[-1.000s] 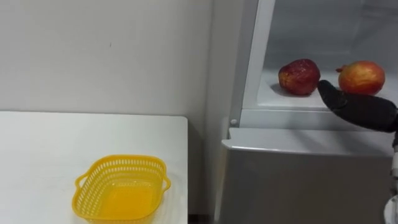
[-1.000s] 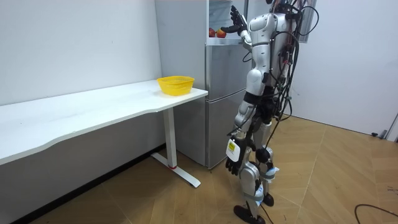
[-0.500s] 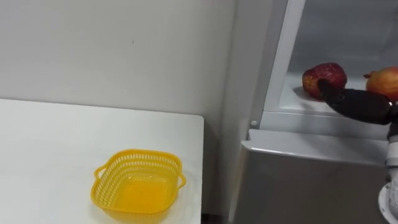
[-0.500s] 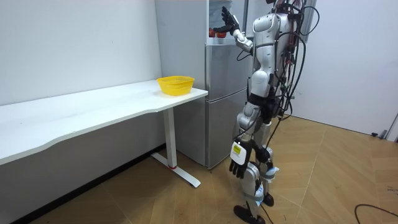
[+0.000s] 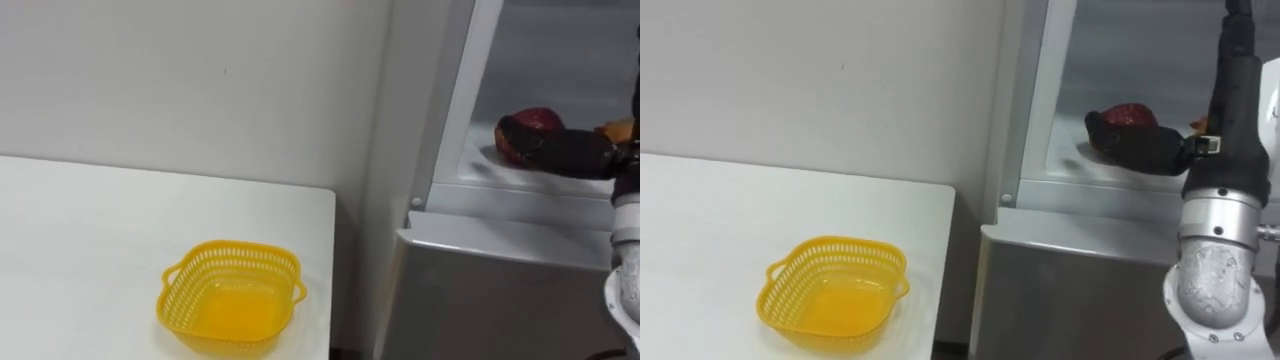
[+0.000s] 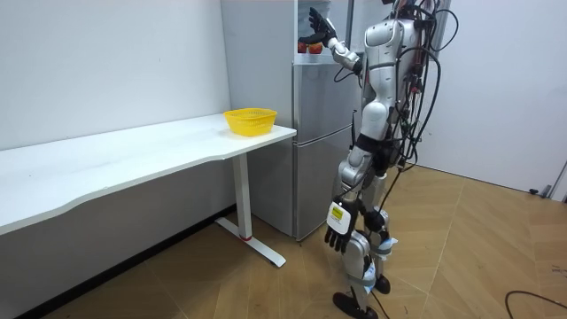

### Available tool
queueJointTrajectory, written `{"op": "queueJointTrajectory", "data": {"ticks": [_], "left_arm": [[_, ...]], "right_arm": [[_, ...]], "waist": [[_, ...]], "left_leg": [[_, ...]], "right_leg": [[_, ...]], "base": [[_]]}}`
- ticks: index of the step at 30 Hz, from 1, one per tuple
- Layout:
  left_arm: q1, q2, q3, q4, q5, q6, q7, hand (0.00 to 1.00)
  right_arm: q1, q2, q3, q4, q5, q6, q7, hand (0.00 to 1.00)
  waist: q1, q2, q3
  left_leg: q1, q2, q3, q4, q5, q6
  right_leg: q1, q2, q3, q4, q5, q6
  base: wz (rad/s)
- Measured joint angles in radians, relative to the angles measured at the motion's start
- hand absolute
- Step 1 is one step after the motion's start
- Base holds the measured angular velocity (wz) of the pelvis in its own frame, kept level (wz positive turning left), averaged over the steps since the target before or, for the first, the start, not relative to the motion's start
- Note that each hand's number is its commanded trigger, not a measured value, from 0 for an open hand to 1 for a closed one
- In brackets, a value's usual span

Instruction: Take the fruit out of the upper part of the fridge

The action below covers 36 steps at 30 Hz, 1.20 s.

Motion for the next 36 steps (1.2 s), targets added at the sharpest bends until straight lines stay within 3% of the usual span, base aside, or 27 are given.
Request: {"op": "queueJointTrajectory", "data": {"ticks": [9, 13, 20, 36], "left_arm": [[0.004, 0.002, 0.001, -0.056, 0.033, 0.003, -0.004, 0.00], [0.006, 0.003, 0.002, -0.056, 0.033, 0.009, -0.003, 0.00], [0.011, 0.024, 0.000, -0.055, 0.033, 0.022, -0.020, 0.00], [0.013, 0.034, 0.002, -0.066, 0.033, 0.050, -0.043, 0.00]], "right_arm": [[-0.010, -0.046, 0.008, 0.065, 0.009, 0.015, 0.088, 0.00], [-0.053, -0.077, 0.017, 0.161, 0.048, 0.052, 0.142, 0.00], [-0.134, -0.115, 0.047, 0.293, 0.049, 0.054, 0.200, 0.00], [-0.171, -0.121, 0.048, 0.388, 0.071, 0.076, 0.297, 0.00]], "waist": [[0.008, -0.016, 0.0030], [0.007, -0.021, 0.0038], [0.006, -0.033, 0.0052], [0.005, -0.032, 0.0042]], "left_leg": [[-0.002, -0.004, -0.002, 0.001, 0.001, 0.000], [-0.011, -0.006, -0.003, 0.002, 0.002, 0.001], [-0.014, -0.006, -0.004, 0.003, 0.002, 0.001], [-0.010, -0.007, -0.004, 0.007, 0.002, 0.001]], "right_leg": [[0.000, -0.003, 0.001, 0.000, 0.000, 0.000], [-0.009, -0.006, -0.003, 0.002, 0.000, 0.000], [-0.009, -0.006, -0.004, 0.002, 0.000, 0.000], [0.004, -0.008, -0.010, 0.004, 0.000, 0.001]], "base": [[0.00], [0.00], [0.00], [0.00]]}}
